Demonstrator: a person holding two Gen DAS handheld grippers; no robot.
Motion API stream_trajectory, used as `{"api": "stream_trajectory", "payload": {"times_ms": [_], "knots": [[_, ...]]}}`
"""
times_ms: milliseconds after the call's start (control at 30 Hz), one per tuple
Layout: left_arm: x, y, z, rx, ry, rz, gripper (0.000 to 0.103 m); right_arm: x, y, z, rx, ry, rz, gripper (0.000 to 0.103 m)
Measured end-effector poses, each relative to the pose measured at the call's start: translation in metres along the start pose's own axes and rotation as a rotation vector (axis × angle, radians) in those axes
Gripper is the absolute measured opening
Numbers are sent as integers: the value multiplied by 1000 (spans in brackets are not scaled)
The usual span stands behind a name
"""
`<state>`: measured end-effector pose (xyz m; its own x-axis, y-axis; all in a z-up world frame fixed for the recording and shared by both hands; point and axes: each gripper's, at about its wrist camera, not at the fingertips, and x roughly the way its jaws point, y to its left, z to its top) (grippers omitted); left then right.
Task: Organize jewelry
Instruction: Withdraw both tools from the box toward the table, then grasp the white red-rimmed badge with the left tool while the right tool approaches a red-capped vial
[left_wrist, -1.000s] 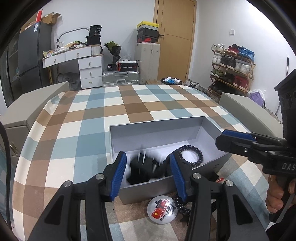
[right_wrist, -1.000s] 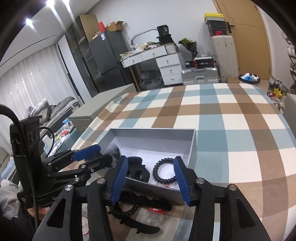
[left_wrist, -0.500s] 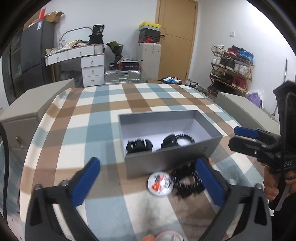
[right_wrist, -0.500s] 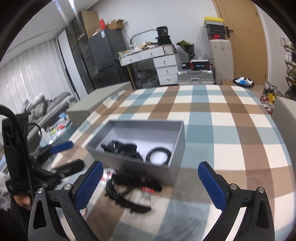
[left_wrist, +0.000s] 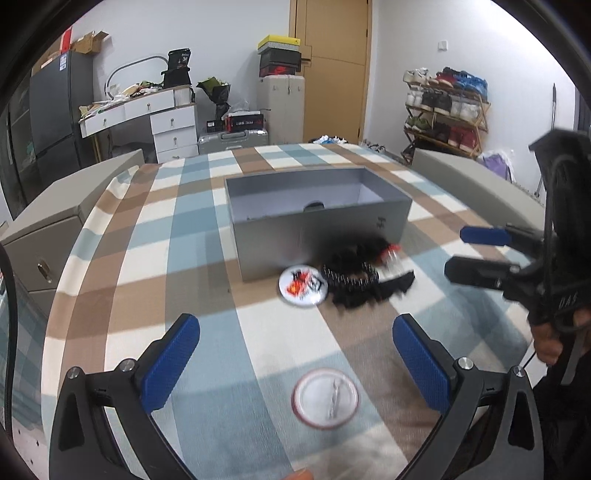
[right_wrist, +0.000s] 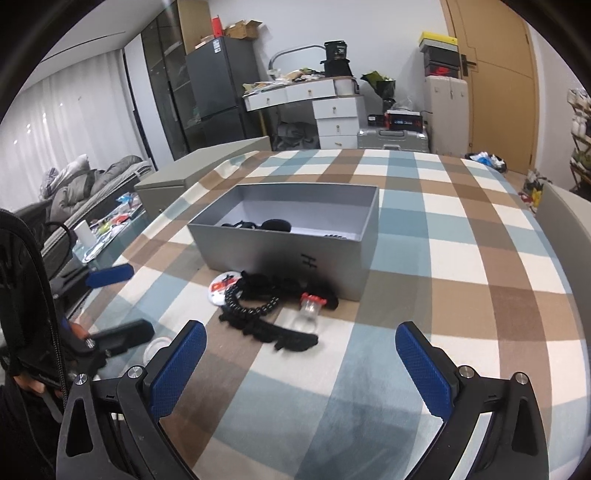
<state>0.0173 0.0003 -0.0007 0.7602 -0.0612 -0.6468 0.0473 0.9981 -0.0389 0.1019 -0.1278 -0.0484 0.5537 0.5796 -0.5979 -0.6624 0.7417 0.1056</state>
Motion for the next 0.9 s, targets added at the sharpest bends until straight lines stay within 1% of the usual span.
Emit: {"api": "stream_trajectory", "payload": {"times_ms": [100, 200, 333, 500, 600, 667, 733, 767, 800, 900], "knots": [[0, 0, -9, 8, 27, -11, 102, -3, 0, -5, 1, 6, 0, 103], [-2, 0, -16, 7, 34, -3, 102, -4, 0, -9, 11, 15, 11, 103], [-3, -2, -24, 0, 58, -31, 102, -4, 3, -11, 7, 21, 23, 103], [-4, -10, -30, 44, 69, -16, 102, 1, 8, -14, -10, 35, 24, 103], [-4, -11, -31, 56, 70, -23, 100, 3, 10, -15, -19, 43, 23, 103], [-3, -13, -32, 76, 80, -25, 96, 3, 10, -15, -22, 45, 24, 103], [0, -14, -34, 92, 104, -34, 82, 4, 10, -16, -21, 48, 24, 103], [1, -15, -34, 96, 114, -40, 79, 4, 10, -16, -20, 48, 24, 103], [3, -15, -35, 102, 123, -46, 73, 4, 10, -16, -20, 50, 26, 103], [2, -15, -36, 103, 122, -51, 72, 4, 11, -17, -23, 52, 24, 103]]}}
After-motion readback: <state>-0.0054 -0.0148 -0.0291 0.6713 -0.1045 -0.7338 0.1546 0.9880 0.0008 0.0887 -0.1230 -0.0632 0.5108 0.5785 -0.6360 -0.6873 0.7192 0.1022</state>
